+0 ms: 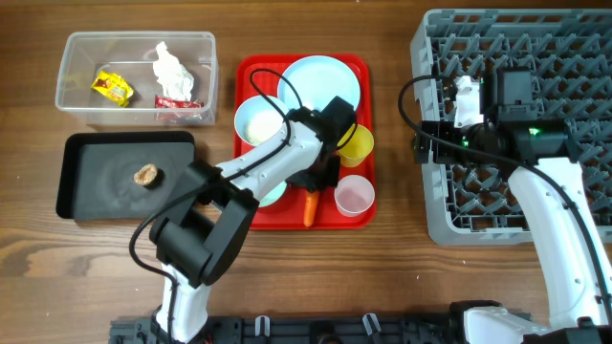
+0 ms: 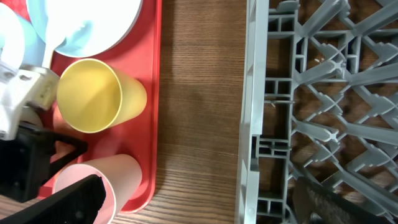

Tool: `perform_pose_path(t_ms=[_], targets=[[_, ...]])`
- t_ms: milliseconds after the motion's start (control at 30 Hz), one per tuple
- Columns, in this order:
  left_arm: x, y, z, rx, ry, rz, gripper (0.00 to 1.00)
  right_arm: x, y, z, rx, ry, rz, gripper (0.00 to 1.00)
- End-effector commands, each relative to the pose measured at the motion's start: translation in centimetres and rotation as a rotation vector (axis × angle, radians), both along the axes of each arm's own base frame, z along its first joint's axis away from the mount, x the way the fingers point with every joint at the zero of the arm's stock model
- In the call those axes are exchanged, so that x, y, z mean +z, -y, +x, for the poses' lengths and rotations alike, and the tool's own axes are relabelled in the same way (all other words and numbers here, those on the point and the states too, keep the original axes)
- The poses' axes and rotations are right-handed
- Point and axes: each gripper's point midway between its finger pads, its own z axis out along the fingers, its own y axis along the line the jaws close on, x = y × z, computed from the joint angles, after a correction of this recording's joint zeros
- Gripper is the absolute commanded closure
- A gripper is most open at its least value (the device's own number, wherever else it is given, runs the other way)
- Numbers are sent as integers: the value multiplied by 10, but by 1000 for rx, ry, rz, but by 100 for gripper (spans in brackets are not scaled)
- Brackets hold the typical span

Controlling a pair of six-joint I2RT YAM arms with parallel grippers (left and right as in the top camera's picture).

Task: Sort waste into correct bins and load items into the dishwasher rack
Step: 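Place the carrot onto the black tray and release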

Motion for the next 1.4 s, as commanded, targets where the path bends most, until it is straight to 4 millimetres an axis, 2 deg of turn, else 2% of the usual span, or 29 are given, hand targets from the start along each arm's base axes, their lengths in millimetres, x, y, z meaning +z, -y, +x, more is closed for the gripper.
perform_pose_path(t_ms=[0, 100, 167, 233, 300, 400, 533, 633, 700, 767, 933, 1100, 1200, 1267, 1333, 1367], targets=[[82, 20, 31, -18, 163, -152, 96, 0, 1, 2, -12, -2, -11, 0], [127, 9, 43, 20, 256, -214, 96, 0, 1, 2, -12, -3, -11, 0], [147, -13, 51, 69, 300, -213, 96, 0, 1, 2, -12, -1, -11, 0], [160, -48, 61, 140, 344, -164, 96, 0, 1, 3, -12, 1, -11, 0], [167, -97, 73, 244, 374, -83, 96, 0, 1, 3, -12, 3, -10, 0], [166, -152, 85, 372, 378, -7, 96, 0, 1, 3, -12, 2, -11, 0], [153, -243, 95, 604, 366, 105, 96, 0, 1, 3, -12, 1, -11, 0], [133, -300, 87, 807, 302, 136, 96, 0, 1, 3, -12, 2, -11, 0], [112, -338, 72, 950, 235, 154, 96, 0, 1, 3, -12, 2, -11, 0], [93, -359, 61, 1021, 185, 141, 96, 0, 1, 3, -12, 3, -10, 0], [48, -393, 31, 1154, 98, 114, 96, 0, 1, 3, -12, 3, -11, 0], [16, -402, 7, 1189, 63, 125, 96, 1, 1, 3, -12, 5, -10, 0], [5, -402, 4, 1195, 70, 124, 96, 0, 1, 3, -12, 3, -10, 0], [1, -403, 4, 1198, 78, 123, 91, 0, 1, 2, -12, 0, -11, 0], [1, -405, 4, 1199, 87, 135, 75, 0, 1, 2, -12, -3, -11, 0], [1, -407, 3, 1199, 90, 146, 62, 0, 1, 2, -12, -3, -11, 0]])
